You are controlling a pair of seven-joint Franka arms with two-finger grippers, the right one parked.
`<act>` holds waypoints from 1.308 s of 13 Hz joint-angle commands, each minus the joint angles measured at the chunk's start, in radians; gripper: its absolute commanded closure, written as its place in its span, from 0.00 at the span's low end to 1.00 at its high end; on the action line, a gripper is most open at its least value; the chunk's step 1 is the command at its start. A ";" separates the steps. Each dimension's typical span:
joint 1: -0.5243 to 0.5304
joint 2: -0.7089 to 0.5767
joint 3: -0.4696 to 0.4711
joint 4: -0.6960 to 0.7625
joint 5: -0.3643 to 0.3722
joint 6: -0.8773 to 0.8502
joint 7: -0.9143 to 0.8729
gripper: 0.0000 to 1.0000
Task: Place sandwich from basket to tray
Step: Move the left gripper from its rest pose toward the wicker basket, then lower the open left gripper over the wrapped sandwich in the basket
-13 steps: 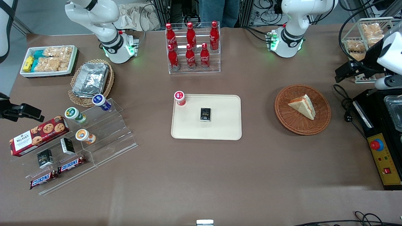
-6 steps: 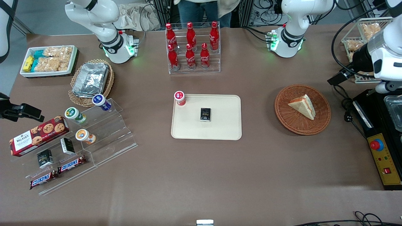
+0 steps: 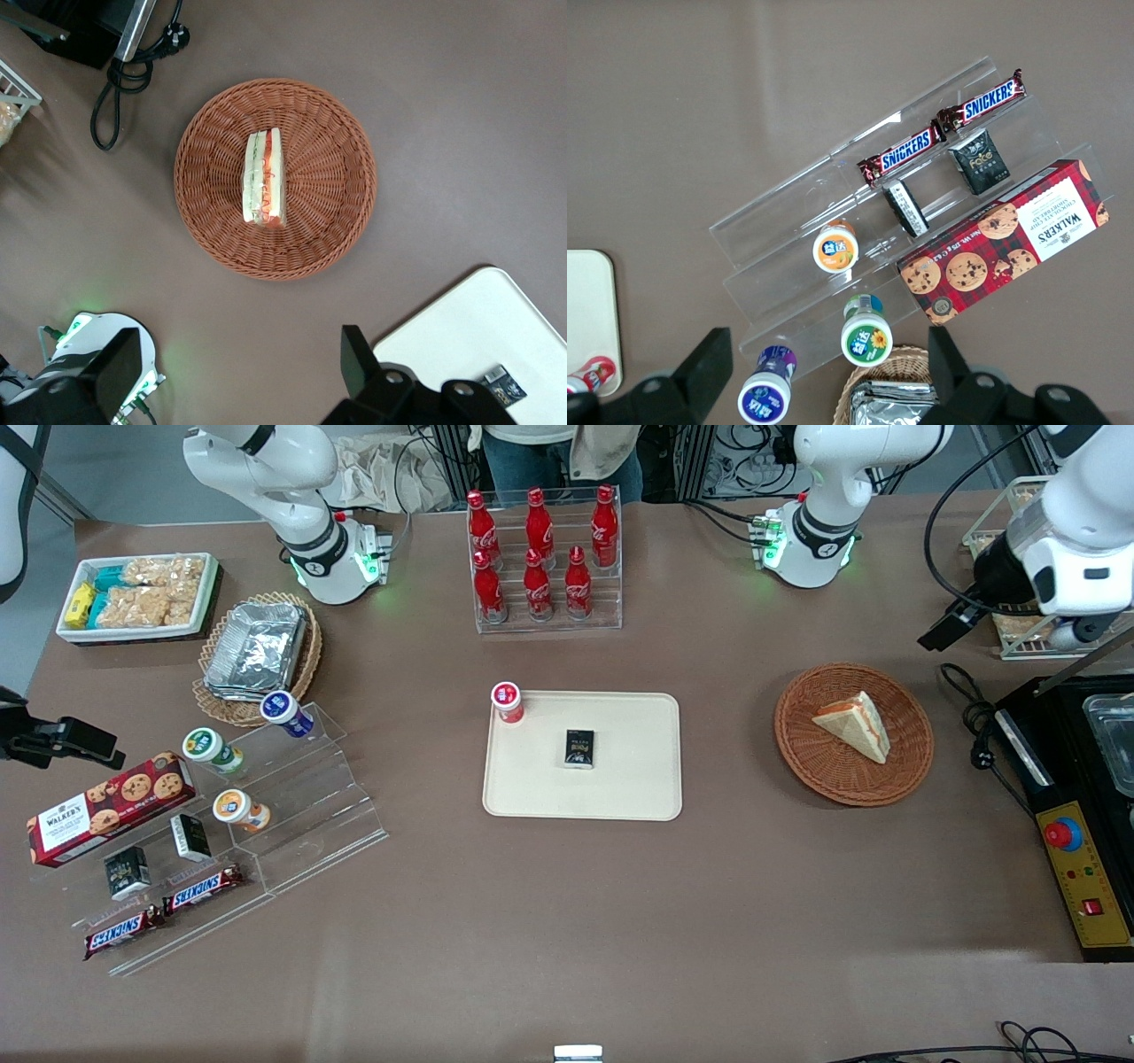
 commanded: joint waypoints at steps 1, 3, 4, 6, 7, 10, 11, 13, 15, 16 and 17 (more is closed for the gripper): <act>0.008 -0.028 -0.007 -0.141 0.006 0.111 -0.020 0.00; 0.011 -0.008 -0.007 -0.258 0.015 0.252 -0.032 0.00; 0.027 0.025 -0.007 -0.278 0.017 0.296 -0.053 0.00; 0.033 0.088 -0.007 -0.322 0.018 0.401 -0.092 0.00; 0.033 0.105 -0.007 -0.374 0.023 0.482 -0.101 0.00; 0.033 0.174 -0.009 -0.520 0.026 0.711 -0.124 0.00; 0.033 0.211 -0.009 -0.528 0.040 0.757 -0.153 0.00; 0.030 0.265 -0.011 -0.536 0.066 0.824 -0.196 0.00; 0.030 0.283 -0.009 -0.536 0.080 0.829 -0.198 0.00; 0.030 0.296 -0.009 -0.534 0.081 0.829 -0.204 0.00; 0.030 0.308 -0.009 -0.534 0.083 0.835 -0.210 0.00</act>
